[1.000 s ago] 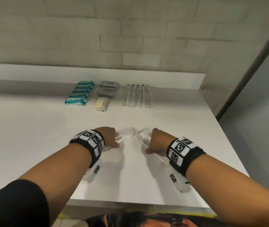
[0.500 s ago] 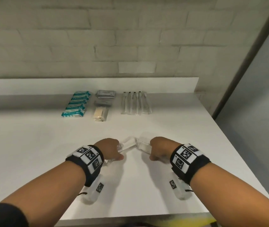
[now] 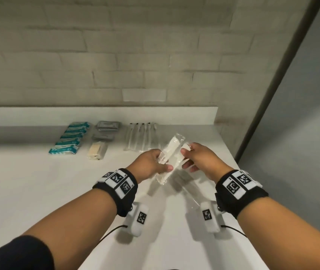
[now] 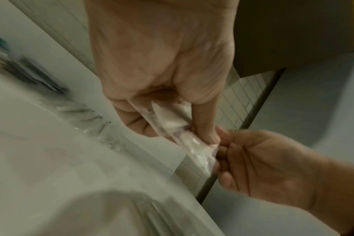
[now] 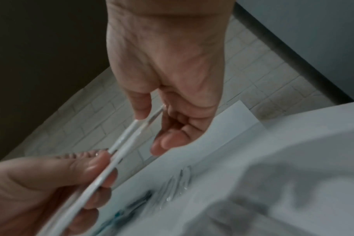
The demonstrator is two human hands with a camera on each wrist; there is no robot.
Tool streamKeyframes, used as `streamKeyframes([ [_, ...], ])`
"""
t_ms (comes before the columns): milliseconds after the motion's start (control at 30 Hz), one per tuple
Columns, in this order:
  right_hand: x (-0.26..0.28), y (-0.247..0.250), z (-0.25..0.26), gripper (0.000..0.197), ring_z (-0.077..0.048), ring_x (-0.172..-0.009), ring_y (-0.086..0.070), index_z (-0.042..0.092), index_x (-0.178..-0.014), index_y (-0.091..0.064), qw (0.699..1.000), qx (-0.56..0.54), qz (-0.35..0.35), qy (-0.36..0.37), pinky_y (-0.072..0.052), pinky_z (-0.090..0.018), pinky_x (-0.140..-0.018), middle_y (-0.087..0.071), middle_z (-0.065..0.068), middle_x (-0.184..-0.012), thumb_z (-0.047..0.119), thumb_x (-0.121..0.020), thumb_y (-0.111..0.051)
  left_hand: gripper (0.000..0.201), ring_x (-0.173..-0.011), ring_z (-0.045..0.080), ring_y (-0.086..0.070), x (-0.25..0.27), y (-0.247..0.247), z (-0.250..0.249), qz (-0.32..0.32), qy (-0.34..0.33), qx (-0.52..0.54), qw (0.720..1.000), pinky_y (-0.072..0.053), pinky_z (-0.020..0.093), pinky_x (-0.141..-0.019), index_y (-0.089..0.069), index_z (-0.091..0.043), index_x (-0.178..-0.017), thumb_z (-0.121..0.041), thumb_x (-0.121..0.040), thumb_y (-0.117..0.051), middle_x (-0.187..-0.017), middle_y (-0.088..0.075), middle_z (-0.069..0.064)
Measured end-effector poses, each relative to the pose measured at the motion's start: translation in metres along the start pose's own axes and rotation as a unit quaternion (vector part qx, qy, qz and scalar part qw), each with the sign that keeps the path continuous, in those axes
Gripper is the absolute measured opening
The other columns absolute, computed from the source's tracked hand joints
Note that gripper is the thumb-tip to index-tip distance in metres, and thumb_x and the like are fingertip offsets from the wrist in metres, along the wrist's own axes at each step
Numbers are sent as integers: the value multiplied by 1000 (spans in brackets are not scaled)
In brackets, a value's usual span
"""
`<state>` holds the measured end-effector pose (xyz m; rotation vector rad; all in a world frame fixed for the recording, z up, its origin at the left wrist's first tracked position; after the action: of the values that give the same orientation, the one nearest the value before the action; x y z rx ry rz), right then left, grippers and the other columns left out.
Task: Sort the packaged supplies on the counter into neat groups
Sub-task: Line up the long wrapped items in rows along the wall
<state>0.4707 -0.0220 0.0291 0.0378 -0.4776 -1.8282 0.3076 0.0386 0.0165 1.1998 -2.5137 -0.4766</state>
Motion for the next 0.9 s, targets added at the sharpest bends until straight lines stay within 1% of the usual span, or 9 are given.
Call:
streamKeyframes([
  [100,-4,20,3,12,-17,-54,-58,6,-103,-57,997,-71,11,17,-45,-26,-47,-65,-11,-81,11,-93,-58,27,-65,11,-59,-12,-24,-13,1,-5,8,1000,-42,22,-55,-62,-16,-101,-24,-79,-76,-81,-67,-3],
  [267,-15,66,-2,5,-17,-50,-58,10,-91,-59,999,-32,-15,33,-47,-28,-47,-62,-8,-71,8,-88,-63,19,-69,11,-54,-22,-38,-24,-60,-7,-58,997,-37,22,-57,-61,-15,-94,-30,-96,-50,-78,-60,-9],
  [400,-27,87,-1,8,-26,-63,-67,10,-83,-57,997,40,-14,58,-50,-30,-53,-65,-11,-70,7,-85,-64,13,-81,6,-54,-36,-31,-31,-127,-52,-133,982,-38,18,-73,-72,-25,-97,-22,-90,-61,-93,-55,-9],
  [533,-35,94,9,10,-17,-67,-62,15,-74,-58,978,142,-76,131,-47,-27,-59,-68,-5,-75,15,-82,-63,14,-90,9,-58,-59,-27,-49,-162,-115,-156,968,-42,19,-81,-76,-24,-92,-15,-86,-66,-97,-58,-5],
  [600,-42,90,-1,7,-16,-74,-62,21,-76,-61,963,230,-76,122,-47,-24,-59,-68,2,-85,18,-80,-66,19,-101,14,-60,-74,-25,-46,-153,-120,-206,959,-42,20,-89,-76,-23,-95,-11,-87,-63,-107,-62,-1],
  [700,-52,69,-41,32,-11,-93,-61,30,-103,-65,935,344,79,27,-46,-13,-60,-62,10,-121,16,-75,-75,33,-123,12,-50,-89,-26,-20,-82,-57,-336,937,-36,21,-101,-69,-29,-114,-12,-94,-48,-132,-55,-5],
  [800,-58,70,-54,63,-7,-110,-58,27,-136,-51,915,385,120,7,-42,-7,-68,-48,14,-142,18,-78,-74,37,-129,11,-46,-93,-27,-1,-25,-39,-377,925,-34,24,-107,-61,-35,-125,-19,-96,-44,-140,-51,-9],
  [867,-60,69,-57,71,-5,-113,-57,25,-143,-43,915,371,160,-12,-41,-4,-71,-40,16,-148,19,-79,-74,40,-132,14,-44,-94,-41,4,42,-56,-413,908,-33,28,-110,-55,-35,-132,-25,-95,-45,-142,-49,-9],
  [900,-61,67,-56,72,-5,-122,-52,26,-144,-41,899,402,174,-7,-41,-5,-81,-34,18,-151,24,-80,-74,41,-131,17,-45,-95,-47,5,74,-68,-439,893,-35,31,-109,-53,-34,-134,-27,-95,-46,-141,-51,-6],
])
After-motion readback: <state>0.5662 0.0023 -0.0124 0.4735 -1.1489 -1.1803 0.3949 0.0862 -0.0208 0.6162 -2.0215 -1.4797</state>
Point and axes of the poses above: each hand's wrist, its own x-axis away from the middle knuckle, its own y-axis out of the back of the hand, z = x × y, the point moved 6 cm from there along -x, towards the middle knuckle
